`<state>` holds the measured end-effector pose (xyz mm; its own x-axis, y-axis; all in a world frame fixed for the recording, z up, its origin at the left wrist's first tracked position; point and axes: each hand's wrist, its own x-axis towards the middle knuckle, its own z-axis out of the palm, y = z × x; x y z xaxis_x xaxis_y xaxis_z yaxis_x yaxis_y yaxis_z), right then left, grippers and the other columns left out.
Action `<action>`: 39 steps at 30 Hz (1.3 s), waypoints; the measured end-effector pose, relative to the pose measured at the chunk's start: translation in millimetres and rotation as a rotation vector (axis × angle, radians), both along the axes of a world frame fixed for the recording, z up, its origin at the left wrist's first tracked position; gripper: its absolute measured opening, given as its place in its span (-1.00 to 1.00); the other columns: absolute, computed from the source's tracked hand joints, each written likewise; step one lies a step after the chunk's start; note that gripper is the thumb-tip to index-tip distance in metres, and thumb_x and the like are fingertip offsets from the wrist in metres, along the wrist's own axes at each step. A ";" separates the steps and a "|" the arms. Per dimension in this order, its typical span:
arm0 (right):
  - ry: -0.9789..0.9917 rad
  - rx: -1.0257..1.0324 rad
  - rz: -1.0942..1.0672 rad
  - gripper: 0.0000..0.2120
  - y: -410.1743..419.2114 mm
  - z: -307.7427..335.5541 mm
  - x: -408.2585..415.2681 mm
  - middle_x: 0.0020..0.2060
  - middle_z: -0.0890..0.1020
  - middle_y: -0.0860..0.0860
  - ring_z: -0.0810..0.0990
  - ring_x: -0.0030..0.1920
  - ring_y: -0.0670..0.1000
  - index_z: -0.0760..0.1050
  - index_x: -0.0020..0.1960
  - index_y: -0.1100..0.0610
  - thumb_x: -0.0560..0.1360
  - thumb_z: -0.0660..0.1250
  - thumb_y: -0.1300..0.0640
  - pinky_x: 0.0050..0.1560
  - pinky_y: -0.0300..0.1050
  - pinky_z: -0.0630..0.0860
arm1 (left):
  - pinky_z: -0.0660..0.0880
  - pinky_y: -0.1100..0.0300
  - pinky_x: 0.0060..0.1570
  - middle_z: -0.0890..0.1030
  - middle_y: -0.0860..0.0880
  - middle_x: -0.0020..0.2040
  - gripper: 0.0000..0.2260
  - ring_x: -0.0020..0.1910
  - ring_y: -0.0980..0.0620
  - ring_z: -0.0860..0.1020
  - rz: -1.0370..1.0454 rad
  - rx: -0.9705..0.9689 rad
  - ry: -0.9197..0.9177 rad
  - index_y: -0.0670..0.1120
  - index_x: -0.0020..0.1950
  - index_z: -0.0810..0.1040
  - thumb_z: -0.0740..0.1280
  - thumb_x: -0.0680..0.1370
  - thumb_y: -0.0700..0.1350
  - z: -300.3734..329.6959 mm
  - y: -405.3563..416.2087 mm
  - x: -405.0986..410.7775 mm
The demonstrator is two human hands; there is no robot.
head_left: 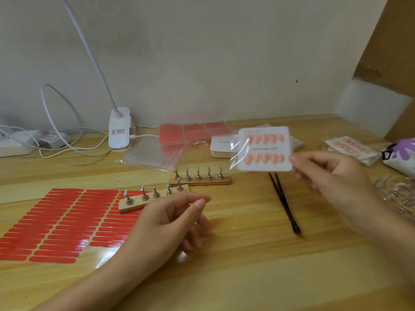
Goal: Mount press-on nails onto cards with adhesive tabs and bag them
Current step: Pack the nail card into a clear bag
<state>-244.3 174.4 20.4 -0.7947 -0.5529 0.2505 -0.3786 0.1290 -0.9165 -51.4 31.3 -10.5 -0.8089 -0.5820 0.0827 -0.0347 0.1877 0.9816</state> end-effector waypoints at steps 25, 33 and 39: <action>0.268 0.937 -0.549 -0.78 28.8 23.7 -126.0 -0.37 0.42 0.15 0.43 -0.24 0.16 0.47 -0.22 0.34 0.47 0.33 0.17 -0.38 -0.10 0.27 | 0.47 0.30 -0.47 0.65 -0.10 -0.32 -0.79 -0.49 0.05 0.55 -0.058 -0.103 -0.070 -0.01 -0.03 0.61 0.22 0.56 -0.25 -4.9 -2.9 2.6; 0.657 0.905 -0.379 -0.76 2.5 35.7 -89.6 -0.39 0.45 0.05 0.41 -0.31 0.07 0.48 -0.28 0.15 0.52 0.22 0.09 -0.43 -0.20 0.17 | 0.45 0.31 -0.47 0.64 -0.10 -0.34 -0.78 -0.50 0.06 0.54 -0.061 -0.091 -0.058 -0.03 -0.04 0.60 0.21 0.57 -0.27 -3.5 -1.8 3.6; 0.611 0.770 0.029 -0.75 -16.1 14.5 -31.6 -0.23 0.58 -0.08 0.45 -0.34 -0.08 0.36 -0.35 0.03 0.47 0.26 -0.01 -0.36 -0.18 0.35 | 0.45 0.31 -0.46 0.64 -0.09 -0.34 -0.78 -0.49 0.06 0.55 -0.067 -0.090 -0.057 -0.03 -0.04 0.60 0.20 0.57 -0.27 -2.7 -0.9 5.1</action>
<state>-275.8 158.3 34.9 -0.6320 -0.7545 0.1769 -0.7718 0.5923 -0.2312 -46.3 30.4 -13.2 -0.8506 -0.5189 0.0855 -0.0741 0.2792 0.9574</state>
